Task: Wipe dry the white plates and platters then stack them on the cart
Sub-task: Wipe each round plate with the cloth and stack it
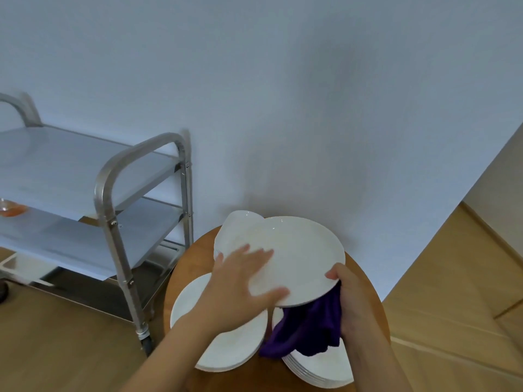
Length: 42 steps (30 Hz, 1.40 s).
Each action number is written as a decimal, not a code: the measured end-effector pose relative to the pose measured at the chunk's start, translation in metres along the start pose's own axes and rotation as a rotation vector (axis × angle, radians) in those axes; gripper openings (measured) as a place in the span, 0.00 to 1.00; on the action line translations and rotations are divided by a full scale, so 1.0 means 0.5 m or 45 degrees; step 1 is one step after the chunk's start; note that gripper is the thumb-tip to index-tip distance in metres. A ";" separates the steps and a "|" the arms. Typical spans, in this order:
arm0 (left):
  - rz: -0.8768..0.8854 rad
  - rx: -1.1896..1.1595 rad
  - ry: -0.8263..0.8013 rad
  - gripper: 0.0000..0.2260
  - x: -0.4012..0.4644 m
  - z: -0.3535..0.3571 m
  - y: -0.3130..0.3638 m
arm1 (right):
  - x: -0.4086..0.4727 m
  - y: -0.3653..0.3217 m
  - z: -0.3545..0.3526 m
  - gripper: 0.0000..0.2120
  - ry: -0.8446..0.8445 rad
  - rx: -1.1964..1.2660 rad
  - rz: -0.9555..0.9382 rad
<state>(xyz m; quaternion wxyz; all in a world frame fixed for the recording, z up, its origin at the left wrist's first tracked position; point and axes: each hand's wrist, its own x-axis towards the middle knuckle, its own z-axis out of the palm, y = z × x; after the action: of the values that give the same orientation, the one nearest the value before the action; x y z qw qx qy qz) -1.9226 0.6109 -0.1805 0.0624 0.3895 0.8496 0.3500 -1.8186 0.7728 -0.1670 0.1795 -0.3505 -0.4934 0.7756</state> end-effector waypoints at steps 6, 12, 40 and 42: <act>-0.833 -1.433 0.398 0.19 0.018 0.007 -0.032 | -0.005 0.016 0.004 0.04 -0.009 -0.140 -0.053; -1.062 -1.708 0.566 0.08 0.010 0.030 -0.079 | 0.003 0.003 0.004 0.08 0.285 -0.713 -0.445; -1.008 -1.403 0.735 0.14 -0.017 0.029 -0.142 | 0.042 0.146 0.053 0.08 -0.509 -1.709 -0.387; -1.050 -1.369 0.756 0.12 -0.021 0.034 -0.158 | 0.051 0.123 0.035 0.07 -0.294 -1.541 -0.338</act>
<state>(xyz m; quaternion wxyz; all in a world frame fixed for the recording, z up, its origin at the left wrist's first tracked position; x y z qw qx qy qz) -1.9579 0.5772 -0.2457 0.1385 -0.1567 0.6193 0.7568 -1.8446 0.7502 -0.2266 -0.0105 -0.2399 -0.9003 0.3630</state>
